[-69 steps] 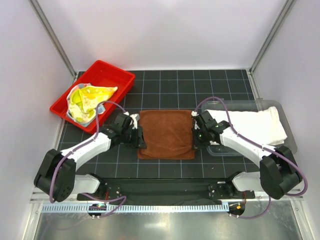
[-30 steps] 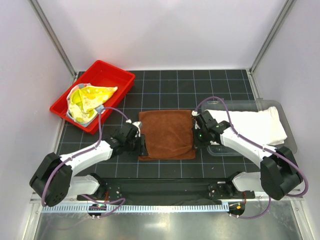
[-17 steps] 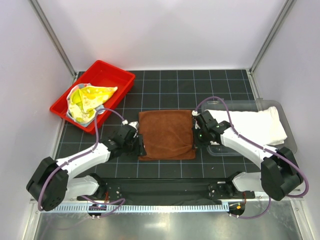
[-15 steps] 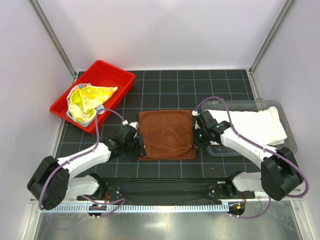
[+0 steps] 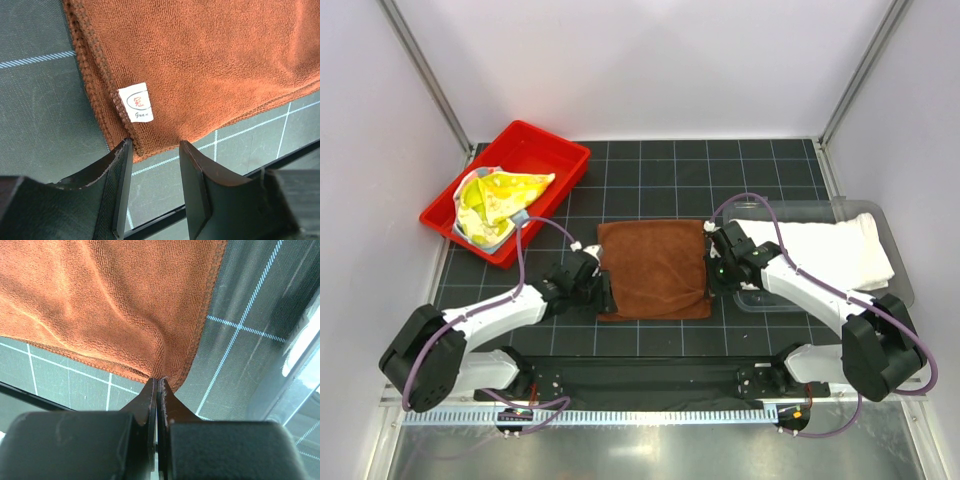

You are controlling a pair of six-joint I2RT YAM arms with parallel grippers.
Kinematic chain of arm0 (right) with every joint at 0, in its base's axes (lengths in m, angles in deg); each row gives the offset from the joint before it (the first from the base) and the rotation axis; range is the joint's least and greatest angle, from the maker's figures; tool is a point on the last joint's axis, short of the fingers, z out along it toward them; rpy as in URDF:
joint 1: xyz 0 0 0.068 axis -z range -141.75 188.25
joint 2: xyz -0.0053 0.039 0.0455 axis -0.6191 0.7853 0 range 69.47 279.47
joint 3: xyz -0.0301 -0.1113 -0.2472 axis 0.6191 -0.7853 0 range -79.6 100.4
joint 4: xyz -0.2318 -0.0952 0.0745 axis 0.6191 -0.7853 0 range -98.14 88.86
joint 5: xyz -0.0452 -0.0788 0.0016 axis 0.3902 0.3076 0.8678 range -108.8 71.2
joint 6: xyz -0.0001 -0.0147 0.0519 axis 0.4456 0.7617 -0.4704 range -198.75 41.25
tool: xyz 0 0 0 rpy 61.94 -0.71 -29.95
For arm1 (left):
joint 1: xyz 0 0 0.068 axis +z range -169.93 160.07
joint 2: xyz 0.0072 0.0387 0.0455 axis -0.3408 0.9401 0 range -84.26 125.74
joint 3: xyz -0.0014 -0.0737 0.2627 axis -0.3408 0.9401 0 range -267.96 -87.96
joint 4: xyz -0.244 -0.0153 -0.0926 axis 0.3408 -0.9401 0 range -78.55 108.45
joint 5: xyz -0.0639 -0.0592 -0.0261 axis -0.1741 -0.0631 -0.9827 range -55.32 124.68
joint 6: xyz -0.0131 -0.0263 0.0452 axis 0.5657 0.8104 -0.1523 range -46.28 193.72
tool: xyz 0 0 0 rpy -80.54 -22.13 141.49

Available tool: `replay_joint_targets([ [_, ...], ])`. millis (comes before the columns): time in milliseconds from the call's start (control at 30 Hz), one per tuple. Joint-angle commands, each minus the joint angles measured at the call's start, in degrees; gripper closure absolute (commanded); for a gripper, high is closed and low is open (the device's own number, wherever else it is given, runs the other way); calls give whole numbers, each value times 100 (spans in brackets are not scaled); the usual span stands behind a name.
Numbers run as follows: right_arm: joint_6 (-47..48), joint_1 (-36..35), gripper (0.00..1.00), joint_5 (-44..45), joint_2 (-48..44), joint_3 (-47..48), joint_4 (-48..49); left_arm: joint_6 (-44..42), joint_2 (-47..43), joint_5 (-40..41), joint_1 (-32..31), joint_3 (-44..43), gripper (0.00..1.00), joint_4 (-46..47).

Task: Fold and stack the towels
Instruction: Fold the towel

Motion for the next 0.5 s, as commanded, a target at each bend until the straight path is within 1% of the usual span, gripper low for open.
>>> replay_joint_targets([
  [0, 51, -33, 98, 81, -162, 55, 64, 87, 47, -25, -60, -57, 55, 288],
  [233, 51, -33, 98, 90, -162, 46, 73, 175, -5, -43, -139, -83, 56, 384],
  [400, 51, -33, 98, 81, -162, 46, 81, 245, -58, -139, -226, -66, 58, 481],
  [467, 51, -33, 98, 81, -171, 46, 73, 280, -93, -148, -235, -57, 61, 481],
])
